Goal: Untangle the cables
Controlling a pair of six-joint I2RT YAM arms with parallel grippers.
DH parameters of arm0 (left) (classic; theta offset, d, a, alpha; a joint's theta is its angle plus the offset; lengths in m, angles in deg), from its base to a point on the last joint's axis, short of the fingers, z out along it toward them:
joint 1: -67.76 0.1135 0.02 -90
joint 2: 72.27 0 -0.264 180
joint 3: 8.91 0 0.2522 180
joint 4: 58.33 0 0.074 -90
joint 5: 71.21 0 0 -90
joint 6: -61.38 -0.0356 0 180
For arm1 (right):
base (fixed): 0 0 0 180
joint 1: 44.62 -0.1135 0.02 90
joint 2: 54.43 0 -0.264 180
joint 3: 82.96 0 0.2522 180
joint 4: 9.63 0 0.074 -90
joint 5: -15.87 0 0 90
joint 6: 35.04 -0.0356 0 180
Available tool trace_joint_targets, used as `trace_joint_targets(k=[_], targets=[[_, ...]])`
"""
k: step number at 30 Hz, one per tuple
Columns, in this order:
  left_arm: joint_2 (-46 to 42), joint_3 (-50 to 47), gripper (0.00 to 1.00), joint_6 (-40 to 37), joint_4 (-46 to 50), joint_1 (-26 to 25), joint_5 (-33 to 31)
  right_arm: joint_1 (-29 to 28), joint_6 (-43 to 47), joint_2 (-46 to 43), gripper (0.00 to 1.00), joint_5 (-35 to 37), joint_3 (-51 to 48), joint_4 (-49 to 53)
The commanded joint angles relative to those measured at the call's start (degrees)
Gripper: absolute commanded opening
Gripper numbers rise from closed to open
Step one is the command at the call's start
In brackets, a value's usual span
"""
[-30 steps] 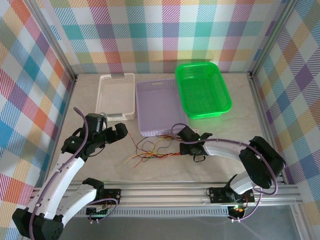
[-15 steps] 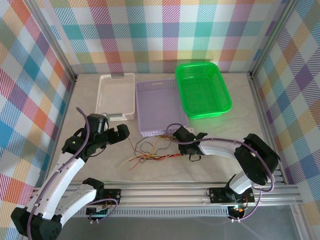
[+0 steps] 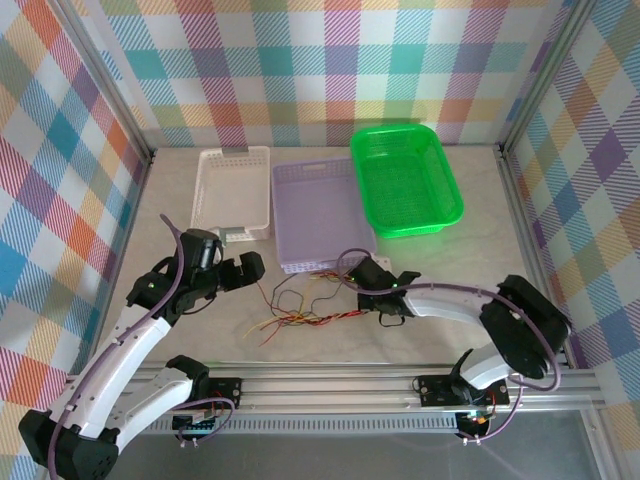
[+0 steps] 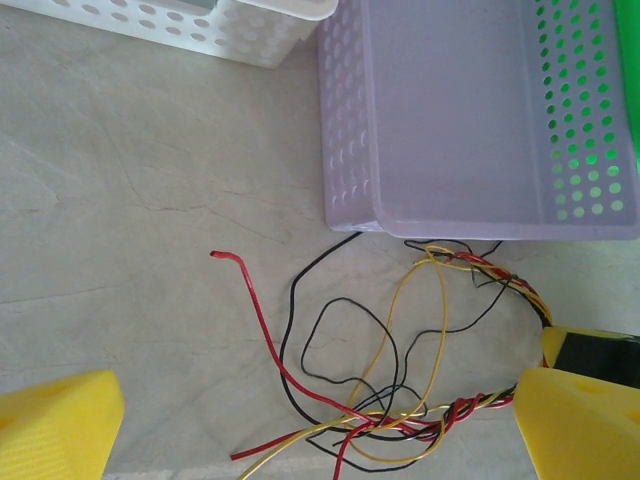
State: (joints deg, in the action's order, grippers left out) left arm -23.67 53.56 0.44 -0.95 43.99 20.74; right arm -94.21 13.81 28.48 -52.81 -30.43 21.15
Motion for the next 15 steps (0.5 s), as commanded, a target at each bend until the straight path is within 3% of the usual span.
trace_joint_targets(k=[1, 15], targets=[[-0.08, 2.0, 1.0, -0.54, -0.06, -1.26, 0.54, -0.52, -1.48, -5.85, 0.0, 0.74, -1.0, 1.74], [1.2, 2.08, 0.99, 3.58, -5.56, -6.14, 6.17, -0.59, 2.44, -21.11, 0.0, 0.87, -1.04, 4.66]])
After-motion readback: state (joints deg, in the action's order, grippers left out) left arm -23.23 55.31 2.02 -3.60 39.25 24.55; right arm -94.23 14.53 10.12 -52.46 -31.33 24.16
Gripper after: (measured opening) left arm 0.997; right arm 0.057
